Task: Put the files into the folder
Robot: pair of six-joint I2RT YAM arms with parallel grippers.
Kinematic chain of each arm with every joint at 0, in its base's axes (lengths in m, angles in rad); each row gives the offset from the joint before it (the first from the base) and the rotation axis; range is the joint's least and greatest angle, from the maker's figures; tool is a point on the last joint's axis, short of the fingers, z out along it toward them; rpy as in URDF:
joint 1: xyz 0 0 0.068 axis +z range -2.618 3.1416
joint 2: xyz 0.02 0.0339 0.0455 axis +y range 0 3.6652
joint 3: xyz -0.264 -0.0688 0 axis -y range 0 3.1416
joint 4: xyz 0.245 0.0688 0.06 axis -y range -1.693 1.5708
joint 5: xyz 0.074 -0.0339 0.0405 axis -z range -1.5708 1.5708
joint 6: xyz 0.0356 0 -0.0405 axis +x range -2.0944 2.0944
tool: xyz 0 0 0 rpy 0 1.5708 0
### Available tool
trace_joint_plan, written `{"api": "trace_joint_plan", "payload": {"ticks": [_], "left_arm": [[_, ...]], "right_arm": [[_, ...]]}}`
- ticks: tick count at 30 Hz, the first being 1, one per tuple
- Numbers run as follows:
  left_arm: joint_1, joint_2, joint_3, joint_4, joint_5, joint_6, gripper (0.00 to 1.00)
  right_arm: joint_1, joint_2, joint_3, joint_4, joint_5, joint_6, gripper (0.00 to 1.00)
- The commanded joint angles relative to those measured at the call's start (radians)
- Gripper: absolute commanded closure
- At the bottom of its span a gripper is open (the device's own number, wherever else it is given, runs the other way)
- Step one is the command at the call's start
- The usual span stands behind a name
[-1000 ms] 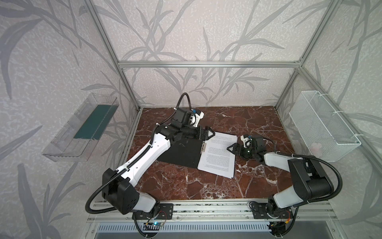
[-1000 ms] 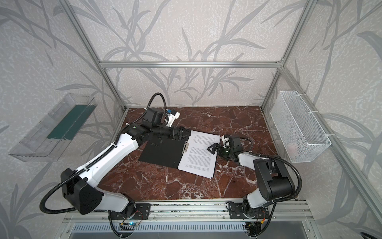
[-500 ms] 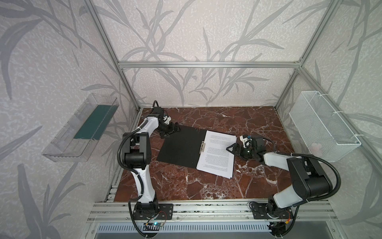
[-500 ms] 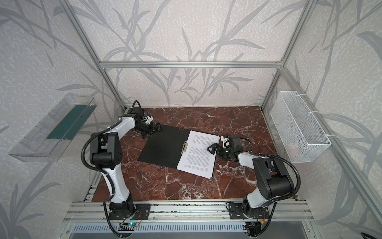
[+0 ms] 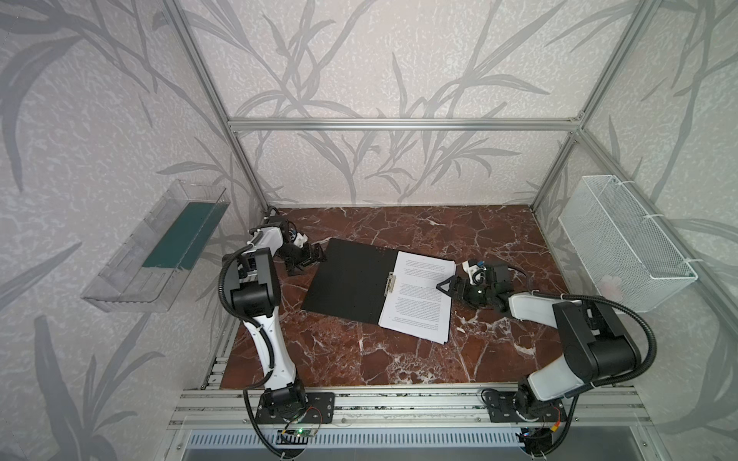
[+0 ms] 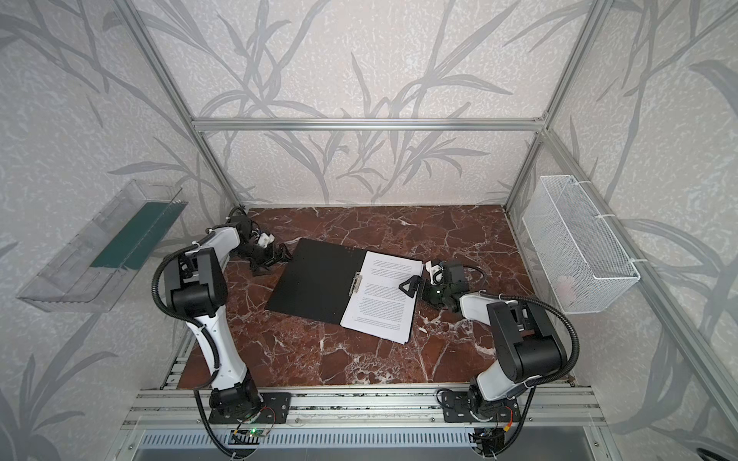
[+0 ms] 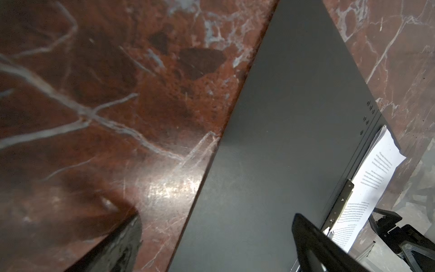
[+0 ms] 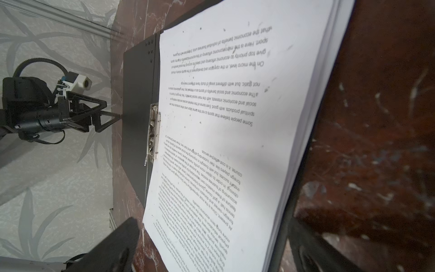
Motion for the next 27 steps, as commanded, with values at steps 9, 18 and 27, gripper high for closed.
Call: {"api": "trace_joint_plan", "payload": {"ticks": [9, 18, 27], "left_arm": [[-0.063, 0.05, -0.046, -0.1, 0.097, 0.055, 0.01], [-0.074, -0.085, -0.14, 0.022, 0.335, -0.043, 0.01], [-0.154, -0.321, -0.245, 0.147, 0.409, -0.162, 0.01]], "right_arm": [[0.009, 0.054, -0.026, -0.099, -0.004, 0.021, 0.01], [0.027, 0.084, -0.009, -0.101, -0.008, 0.014, 0.01], [0.031, 0.082, -0.008, -0.099, -0.011, 0.017, 0.01]]}}
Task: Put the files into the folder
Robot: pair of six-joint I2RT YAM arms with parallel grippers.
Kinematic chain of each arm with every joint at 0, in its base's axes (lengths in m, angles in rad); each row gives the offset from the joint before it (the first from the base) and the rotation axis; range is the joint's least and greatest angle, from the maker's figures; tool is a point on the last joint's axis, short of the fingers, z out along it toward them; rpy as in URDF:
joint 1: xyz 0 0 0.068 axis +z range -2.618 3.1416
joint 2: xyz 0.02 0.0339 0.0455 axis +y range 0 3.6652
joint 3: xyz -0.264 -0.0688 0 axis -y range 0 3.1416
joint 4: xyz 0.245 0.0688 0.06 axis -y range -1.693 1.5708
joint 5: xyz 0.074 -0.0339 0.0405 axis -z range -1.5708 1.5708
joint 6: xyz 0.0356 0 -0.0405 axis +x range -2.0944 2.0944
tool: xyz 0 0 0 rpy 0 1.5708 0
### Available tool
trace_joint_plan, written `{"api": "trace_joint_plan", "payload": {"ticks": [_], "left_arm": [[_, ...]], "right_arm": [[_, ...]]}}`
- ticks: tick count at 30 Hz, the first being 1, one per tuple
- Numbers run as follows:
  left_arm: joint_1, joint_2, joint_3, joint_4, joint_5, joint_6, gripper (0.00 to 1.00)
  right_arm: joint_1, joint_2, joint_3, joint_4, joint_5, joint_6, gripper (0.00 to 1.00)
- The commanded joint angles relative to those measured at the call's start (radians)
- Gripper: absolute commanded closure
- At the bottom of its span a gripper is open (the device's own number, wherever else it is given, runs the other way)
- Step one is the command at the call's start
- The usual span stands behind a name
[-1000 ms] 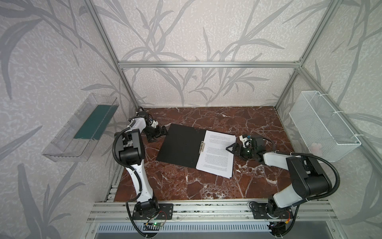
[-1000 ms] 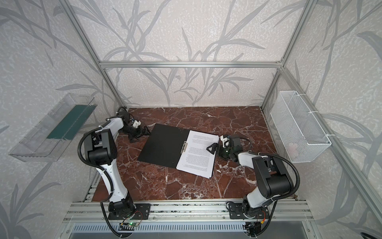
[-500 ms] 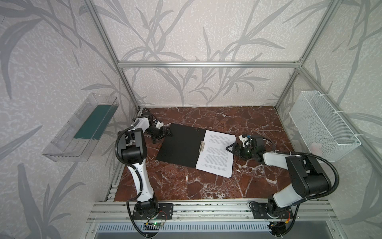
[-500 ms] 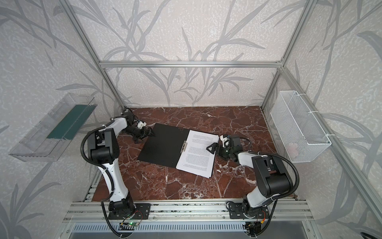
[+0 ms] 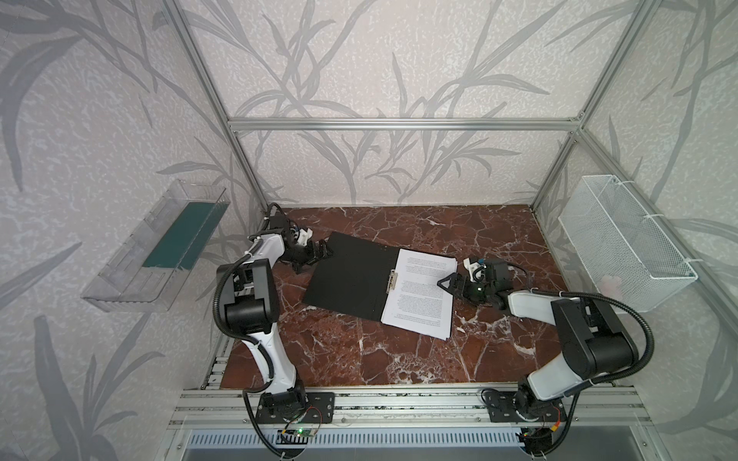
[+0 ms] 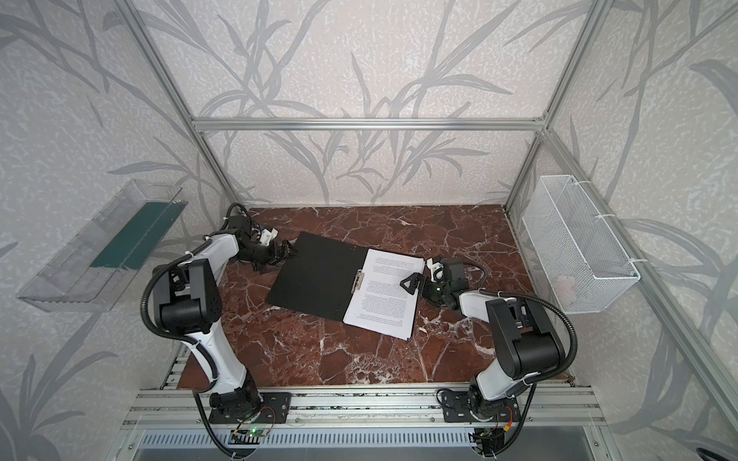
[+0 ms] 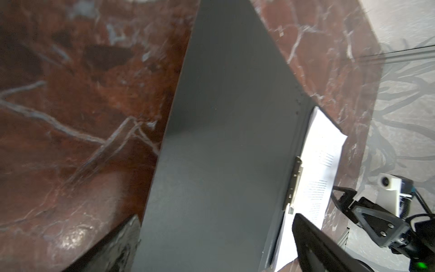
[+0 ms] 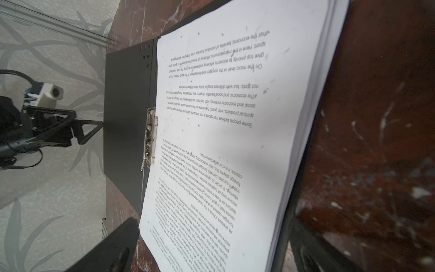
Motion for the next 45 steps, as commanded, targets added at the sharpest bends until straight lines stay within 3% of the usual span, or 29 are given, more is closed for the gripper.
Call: {"api": "trace_joint_plan", "payload": {"ticks": [1, 10, 15, 20, 23, 27, 32, 37, 40, 45], "left_arm": [[-0.117, -0.089, -0.049, -0.047, 0.26, -0.071, 0.01], [-0.241, -0.276, -0.103, -0.026, 0.233, -0.128, 0.01], [-0.272, -0.371, -0.121, -0.024, 0.108, -0.175, 0.01], [-0.261, -0.474, -0.301, 0.04, -0.109, -0.375, 0.01], [-0.274, -0.625, -0.472, 0.194, -0.169, -0.508, 0.01], [-0.314, -0.827, -0.636, 0.279, -0.255, -0.645, 0.01], [-0.342, -0.979, -0.815, 0.339, -0.297, -0.756, 0.01], [-0.358, -1.111, -0.913, 0.316, -0.347, -0.741, 0.01], [-0.364, -1.164, -0.947, 0.31, -0.347, -0.728, 0.01], [-0.366, -1.204, -1.015, 0.378, -0.307, -0.739, 0.01]], "right_arm": [[0.033, 0.062, -0.031, -0.114, -0.042, 0.018, 0.01], [0.034, 0.061, -0.032, -0.108, -0.046, 0.023, 0.01], [0.034, 0.054, -0.034, -0.11, -0.049, 0.022, 0.01], [0.034, 0.004, -0.026, -0.161, -0.02, -0.007, 0.01], [0.034, -0.083, -0.012, -0.266, 0.08, -0.078, 0.01], [0.043, -0.225, 0.008, -0.398, 0.227, -0.143, 0.01], [0.19, -0.314, 0.11, -0.547, 0.441, -0.205, 0.01], [0.43, -0.181, 0.315, -0.628, 0.622, -0.212, 0.11], [0.482, -0.006, 0.48, -0.669, 0.601, -0.169, 0.25], [0.544, 0.278, 0.762, -0.761, 0.625, -0.066, 0.33]]}}
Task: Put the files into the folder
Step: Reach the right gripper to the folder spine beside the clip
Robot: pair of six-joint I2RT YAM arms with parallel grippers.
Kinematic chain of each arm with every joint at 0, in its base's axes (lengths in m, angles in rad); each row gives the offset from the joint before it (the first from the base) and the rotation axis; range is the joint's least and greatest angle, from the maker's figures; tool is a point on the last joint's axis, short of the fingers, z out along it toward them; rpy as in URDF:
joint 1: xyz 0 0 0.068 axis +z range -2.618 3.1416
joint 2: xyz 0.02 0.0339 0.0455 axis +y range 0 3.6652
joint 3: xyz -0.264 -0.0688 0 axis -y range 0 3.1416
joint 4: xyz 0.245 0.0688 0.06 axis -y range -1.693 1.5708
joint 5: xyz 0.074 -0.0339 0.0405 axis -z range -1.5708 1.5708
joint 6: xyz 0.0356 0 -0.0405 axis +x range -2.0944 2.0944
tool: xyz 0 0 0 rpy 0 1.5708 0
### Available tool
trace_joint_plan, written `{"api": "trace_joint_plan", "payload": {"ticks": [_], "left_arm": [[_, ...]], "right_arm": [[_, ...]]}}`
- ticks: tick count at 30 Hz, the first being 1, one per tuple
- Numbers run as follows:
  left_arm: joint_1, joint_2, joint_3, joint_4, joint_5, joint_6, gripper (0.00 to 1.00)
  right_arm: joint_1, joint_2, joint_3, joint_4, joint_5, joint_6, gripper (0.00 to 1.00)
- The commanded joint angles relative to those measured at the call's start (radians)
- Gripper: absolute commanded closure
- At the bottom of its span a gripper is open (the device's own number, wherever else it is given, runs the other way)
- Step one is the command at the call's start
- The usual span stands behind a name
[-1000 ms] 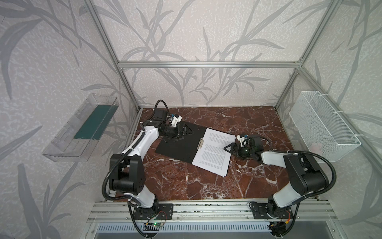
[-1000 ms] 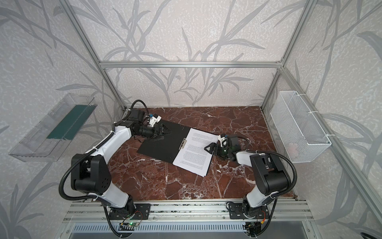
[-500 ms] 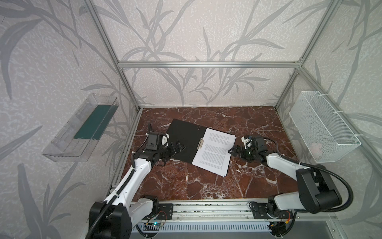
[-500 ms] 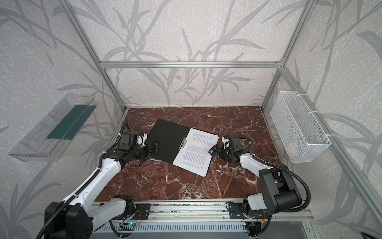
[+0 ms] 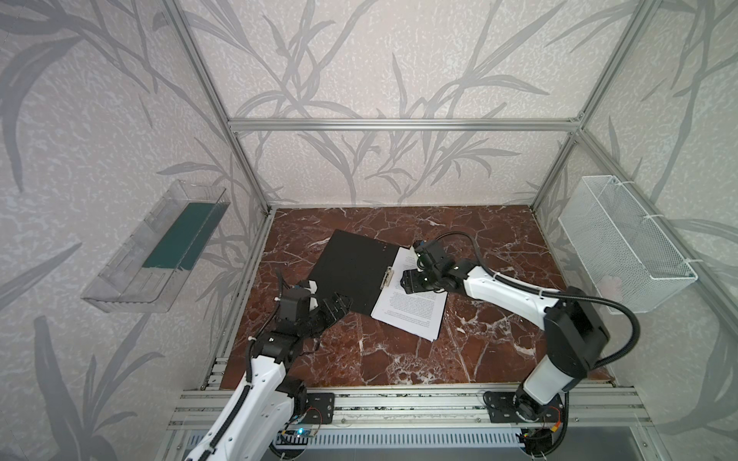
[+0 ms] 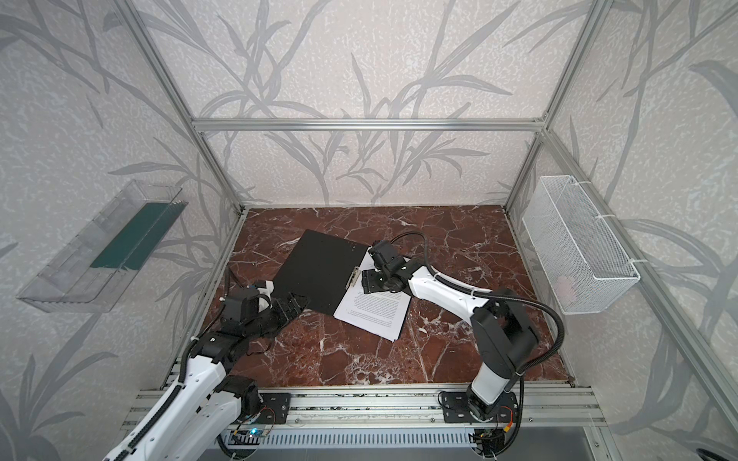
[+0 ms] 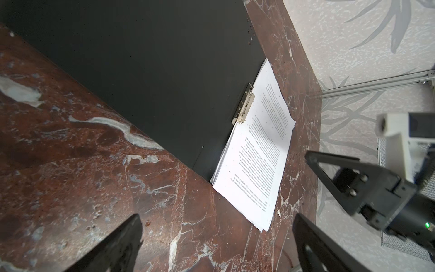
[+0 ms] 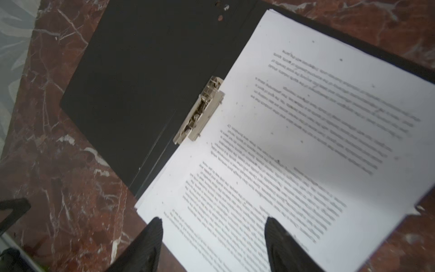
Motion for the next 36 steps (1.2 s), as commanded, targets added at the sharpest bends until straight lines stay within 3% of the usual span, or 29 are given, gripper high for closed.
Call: {"api": "trace_joint_plan", "payload": {"ticks": [1, 7, 13, 36], "left_arm": [[-0.004, -0.022, -0.047, 0.072, 0.008, -0.027, 0.01], [-0.005, -0.047, -0.106, 0.122, 0.019, -0.027, 0.01], [-0.004, -0.098, -0.131, 0.109, 0.004, -0.008, 0.01], [-0.005, -0.163, -0.166, 0.132, 0.023, -0.043, 0.01]], "right_arm": [[0.031, 0.129, 0.135, -0.123, 0.073, 0.095, 0.37], [0.067, 0.332, 0.39, -0.212, 0.104, 0.193, 0.44], [0.077, 0.448, 0.542, -0.289, 0.134, 0.247, 0.54], [0.075, 0.639, 0.811, -0.439, 0.177, 0.287, 0.72]]}}
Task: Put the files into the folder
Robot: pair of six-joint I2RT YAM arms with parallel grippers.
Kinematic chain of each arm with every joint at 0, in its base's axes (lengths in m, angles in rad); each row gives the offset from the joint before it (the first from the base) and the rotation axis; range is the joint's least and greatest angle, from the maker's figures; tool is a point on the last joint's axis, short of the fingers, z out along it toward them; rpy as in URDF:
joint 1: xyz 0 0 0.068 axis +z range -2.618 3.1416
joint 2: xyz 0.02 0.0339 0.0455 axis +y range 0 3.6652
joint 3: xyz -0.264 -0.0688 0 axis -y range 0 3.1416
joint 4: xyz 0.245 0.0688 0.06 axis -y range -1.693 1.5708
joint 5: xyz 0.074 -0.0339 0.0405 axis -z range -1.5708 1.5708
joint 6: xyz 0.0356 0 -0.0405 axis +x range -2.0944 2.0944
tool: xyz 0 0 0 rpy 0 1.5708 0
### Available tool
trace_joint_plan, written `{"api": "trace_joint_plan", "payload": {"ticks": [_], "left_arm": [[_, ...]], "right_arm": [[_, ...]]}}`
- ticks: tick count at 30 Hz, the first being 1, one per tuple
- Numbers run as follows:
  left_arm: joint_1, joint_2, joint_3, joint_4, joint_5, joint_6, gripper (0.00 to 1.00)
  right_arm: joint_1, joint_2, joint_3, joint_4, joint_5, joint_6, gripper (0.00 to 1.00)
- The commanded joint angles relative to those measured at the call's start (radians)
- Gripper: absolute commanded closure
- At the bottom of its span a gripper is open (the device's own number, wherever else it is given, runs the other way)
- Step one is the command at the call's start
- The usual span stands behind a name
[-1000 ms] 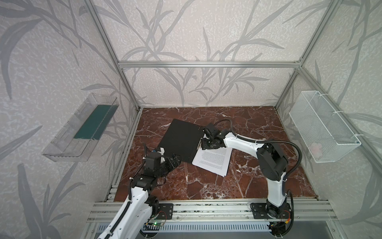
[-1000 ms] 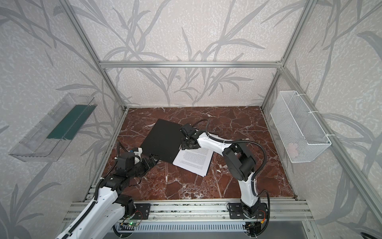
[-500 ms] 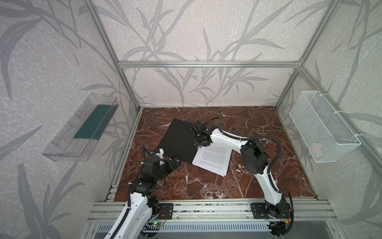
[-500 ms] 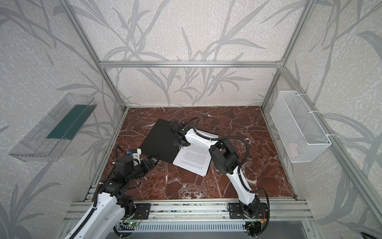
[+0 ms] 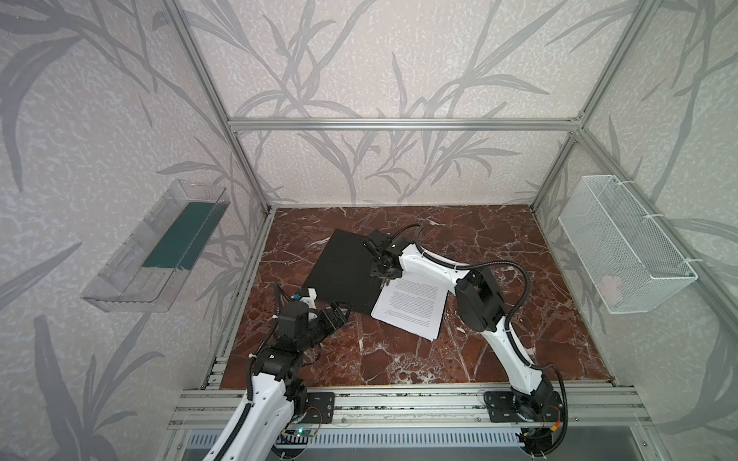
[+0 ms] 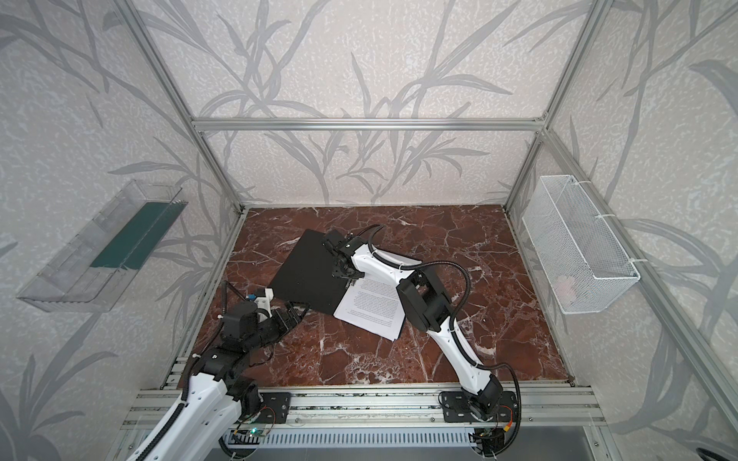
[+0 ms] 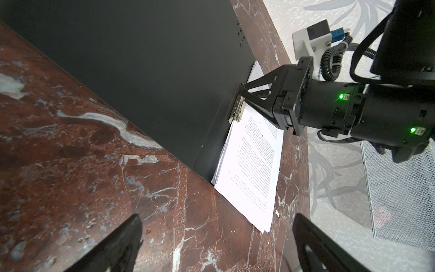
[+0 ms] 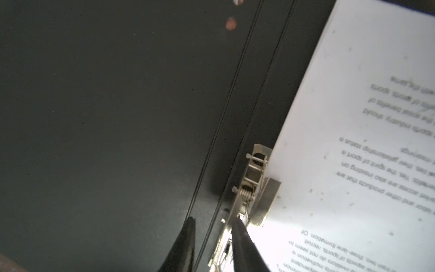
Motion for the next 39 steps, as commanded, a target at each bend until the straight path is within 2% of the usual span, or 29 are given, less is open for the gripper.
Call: {"api": "trace_joint_plan", "payload": {"ticks": [1, 8, 14, 23, 34, 39], "left_arm": [[-0.004, -0.021, -0.012, 0.02, 0.003, -0.018, 0.01], [-0.003, -0.021, -0.012, 0.019, 0.001, -0.021, 0.01], [-0.003, -0.026, -0.021, 0.028, -0.002, -0.034, 0.01], [-0.004, -0.023, -0.095, 0.129, -0.032, -0.101, 0.01], [-0.005, 0.04, -0.219, 0.378, -0.027, -0.183, 0.01], [-0.007, 0.046, -0.24, 0.408, -0.049, -0.201, 0.01]], "right_arm": [[-0.002, 0.029, 0.033, -0.061, 0.018, 0.018, 0.73], [-0.007, 0.044, 0.047, -0.067, 0.017, 0.025, 0.75], [-0.014, 0.058, 0.051, -0.06, 0.004, 0.033, 0.82], [-0.028, 0.063, 0.022, -0.031, -0.041, 0.075, 0.91], [-0.046, -0.094, -0.168, 0.113, -0.08, 0.118, 0.98], [-0.06, -0.172, -0.234, 0.162, -0.117, 0.137, 0.99]]}}
